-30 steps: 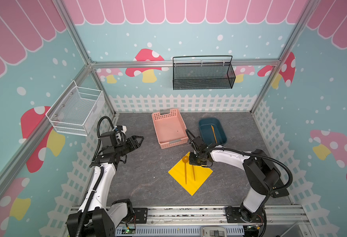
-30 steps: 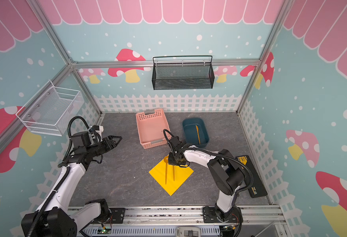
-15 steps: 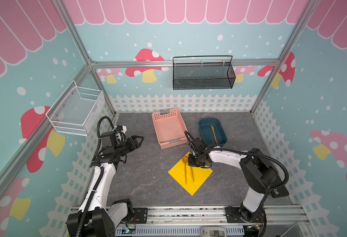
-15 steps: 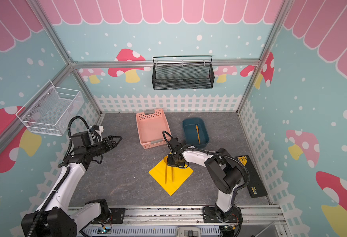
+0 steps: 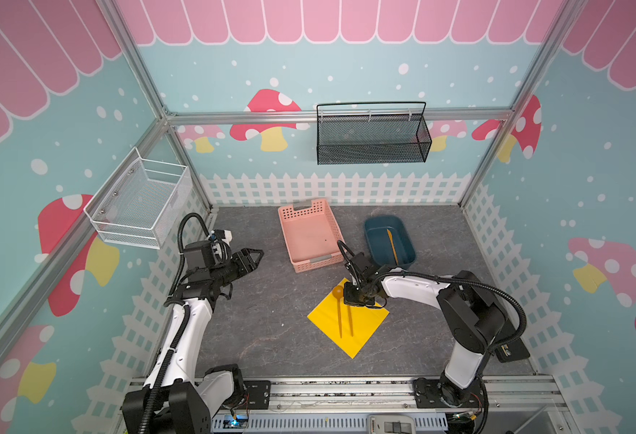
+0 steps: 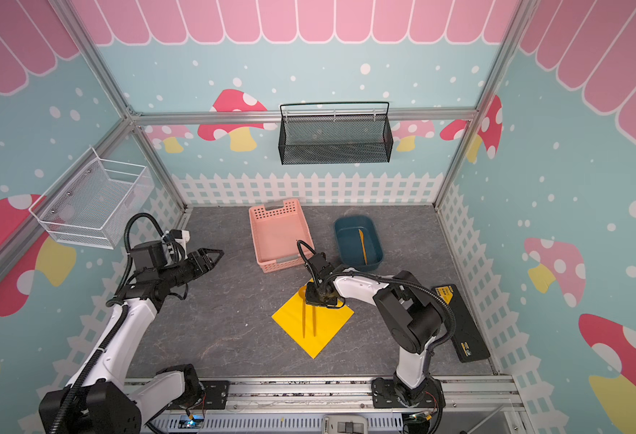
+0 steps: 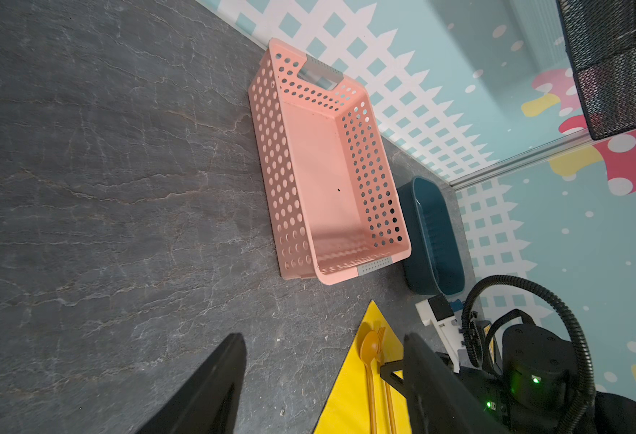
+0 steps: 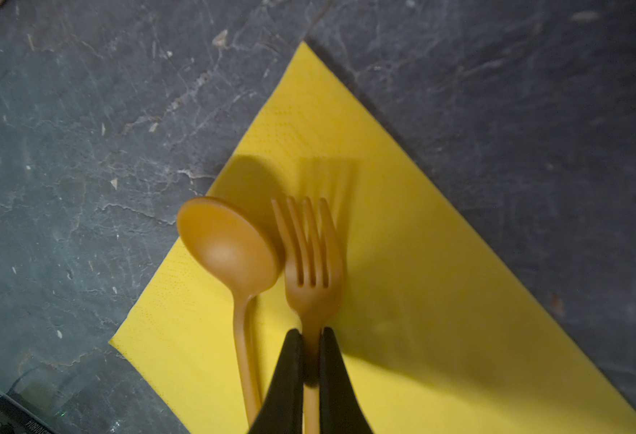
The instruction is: Place the utensils on the paper napkin and roll it up
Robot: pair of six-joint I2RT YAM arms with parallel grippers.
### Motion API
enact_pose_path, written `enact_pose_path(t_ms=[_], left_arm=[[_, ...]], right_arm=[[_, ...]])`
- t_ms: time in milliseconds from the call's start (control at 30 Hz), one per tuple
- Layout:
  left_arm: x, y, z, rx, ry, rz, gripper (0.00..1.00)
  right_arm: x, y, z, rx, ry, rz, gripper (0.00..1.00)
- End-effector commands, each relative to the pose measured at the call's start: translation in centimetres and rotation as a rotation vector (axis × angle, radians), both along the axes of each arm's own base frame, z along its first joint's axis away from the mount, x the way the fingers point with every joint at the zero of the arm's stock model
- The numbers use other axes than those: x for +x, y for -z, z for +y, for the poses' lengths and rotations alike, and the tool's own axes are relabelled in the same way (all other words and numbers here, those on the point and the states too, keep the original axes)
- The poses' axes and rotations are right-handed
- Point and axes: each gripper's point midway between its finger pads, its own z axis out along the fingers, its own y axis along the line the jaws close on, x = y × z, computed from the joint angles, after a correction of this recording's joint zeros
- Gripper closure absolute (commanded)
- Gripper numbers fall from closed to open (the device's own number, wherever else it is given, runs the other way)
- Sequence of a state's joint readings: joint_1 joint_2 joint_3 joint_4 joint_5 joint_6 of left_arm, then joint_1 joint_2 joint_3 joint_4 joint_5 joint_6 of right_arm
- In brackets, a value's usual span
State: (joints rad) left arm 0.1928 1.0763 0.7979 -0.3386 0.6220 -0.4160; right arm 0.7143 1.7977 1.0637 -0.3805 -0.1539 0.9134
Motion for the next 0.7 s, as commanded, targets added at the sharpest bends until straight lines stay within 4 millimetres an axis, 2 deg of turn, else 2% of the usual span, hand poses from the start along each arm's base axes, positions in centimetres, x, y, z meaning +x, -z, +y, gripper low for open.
enact_pose_path(t_ms=[0,667], left_arm=[[-0.03,0.15,-0.26,-0.004,0.012,-0.002,0.32],[-0.06,0.11,-0.24,-0.002,0.01,-0.005,0.31]], right_arm=[[-0.69,0.57,-0.39,-0.015,0.013,0.019,1.0],[-0.6,-0.05,0.1,0.026,0.005,-0.006,1.0]])
